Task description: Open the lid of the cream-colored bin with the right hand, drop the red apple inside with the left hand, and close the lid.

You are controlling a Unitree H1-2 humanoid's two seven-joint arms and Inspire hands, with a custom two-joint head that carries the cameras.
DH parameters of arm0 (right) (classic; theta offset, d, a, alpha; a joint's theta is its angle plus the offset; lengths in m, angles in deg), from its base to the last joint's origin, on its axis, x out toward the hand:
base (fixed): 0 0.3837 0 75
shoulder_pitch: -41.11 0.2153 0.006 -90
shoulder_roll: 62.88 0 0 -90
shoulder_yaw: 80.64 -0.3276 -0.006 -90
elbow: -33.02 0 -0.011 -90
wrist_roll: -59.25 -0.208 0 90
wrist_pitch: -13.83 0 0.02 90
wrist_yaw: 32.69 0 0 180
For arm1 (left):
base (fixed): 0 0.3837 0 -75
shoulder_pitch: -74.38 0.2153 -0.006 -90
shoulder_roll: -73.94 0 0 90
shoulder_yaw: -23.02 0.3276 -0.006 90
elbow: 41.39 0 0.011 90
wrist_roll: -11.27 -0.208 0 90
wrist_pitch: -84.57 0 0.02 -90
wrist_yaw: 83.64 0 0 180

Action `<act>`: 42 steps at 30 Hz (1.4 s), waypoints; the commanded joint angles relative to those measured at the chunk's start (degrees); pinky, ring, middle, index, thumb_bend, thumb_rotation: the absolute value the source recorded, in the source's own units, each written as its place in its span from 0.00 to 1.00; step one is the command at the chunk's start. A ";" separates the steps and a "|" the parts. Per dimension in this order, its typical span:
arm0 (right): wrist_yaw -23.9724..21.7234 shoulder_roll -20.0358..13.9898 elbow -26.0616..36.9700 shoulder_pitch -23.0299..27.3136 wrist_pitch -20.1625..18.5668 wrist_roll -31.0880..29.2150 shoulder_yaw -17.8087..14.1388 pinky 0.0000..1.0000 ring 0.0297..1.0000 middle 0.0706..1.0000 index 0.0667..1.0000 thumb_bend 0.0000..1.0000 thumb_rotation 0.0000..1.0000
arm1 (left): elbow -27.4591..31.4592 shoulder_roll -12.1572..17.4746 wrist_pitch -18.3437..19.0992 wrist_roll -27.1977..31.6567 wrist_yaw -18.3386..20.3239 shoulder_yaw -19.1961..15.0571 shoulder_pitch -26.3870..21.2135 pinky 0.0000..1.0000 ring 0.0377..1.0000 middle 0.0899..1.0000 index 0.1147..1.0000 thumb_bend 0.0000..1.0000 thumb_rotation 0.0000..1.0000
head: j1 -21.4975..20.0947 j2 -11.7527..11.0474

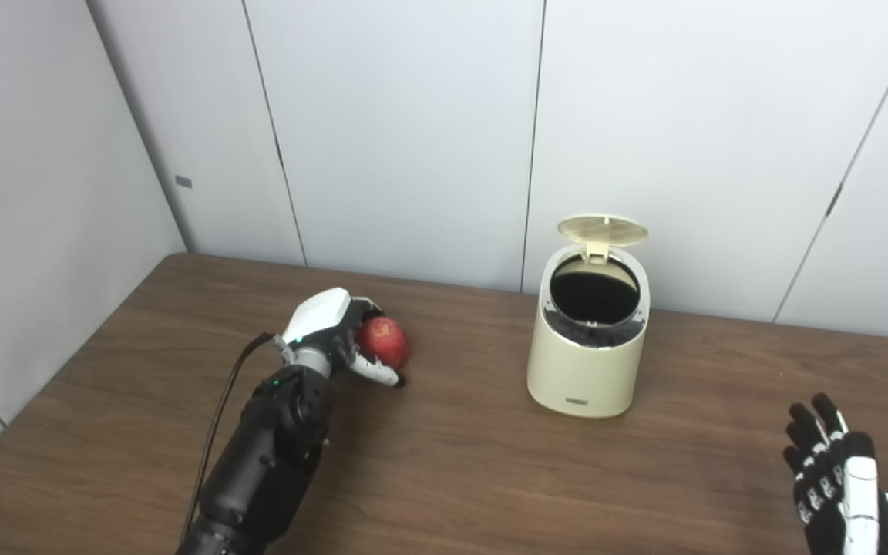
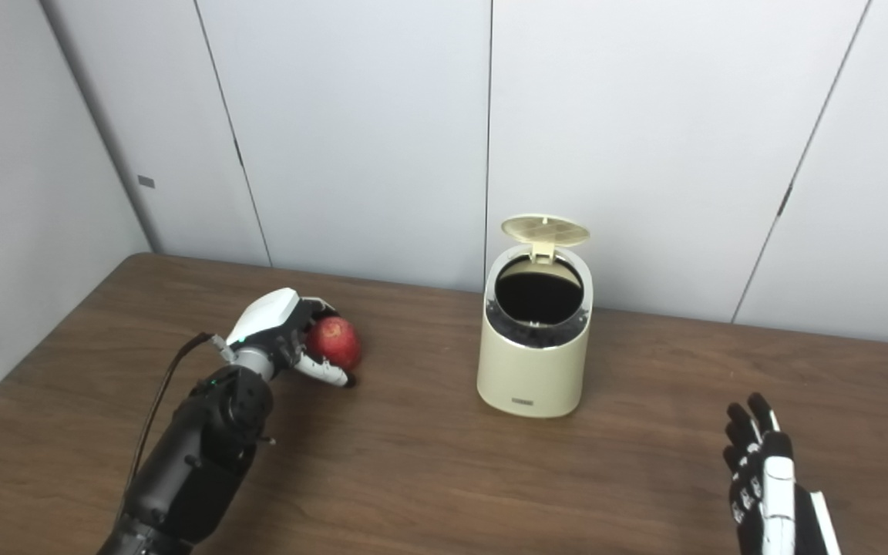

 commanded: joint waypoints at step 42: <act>-1.13 -0.49 -7.00 1.79 7.93 -2.16 -0.77 1.00 1.00 0.98 0.99 0.37 1.00 | -0.55 -0.12 -7.54 9.73 -18.78 2.08 -0.43 0.36 0.40 0.46 0.39 0.48 0.00 | -7.80 -2.68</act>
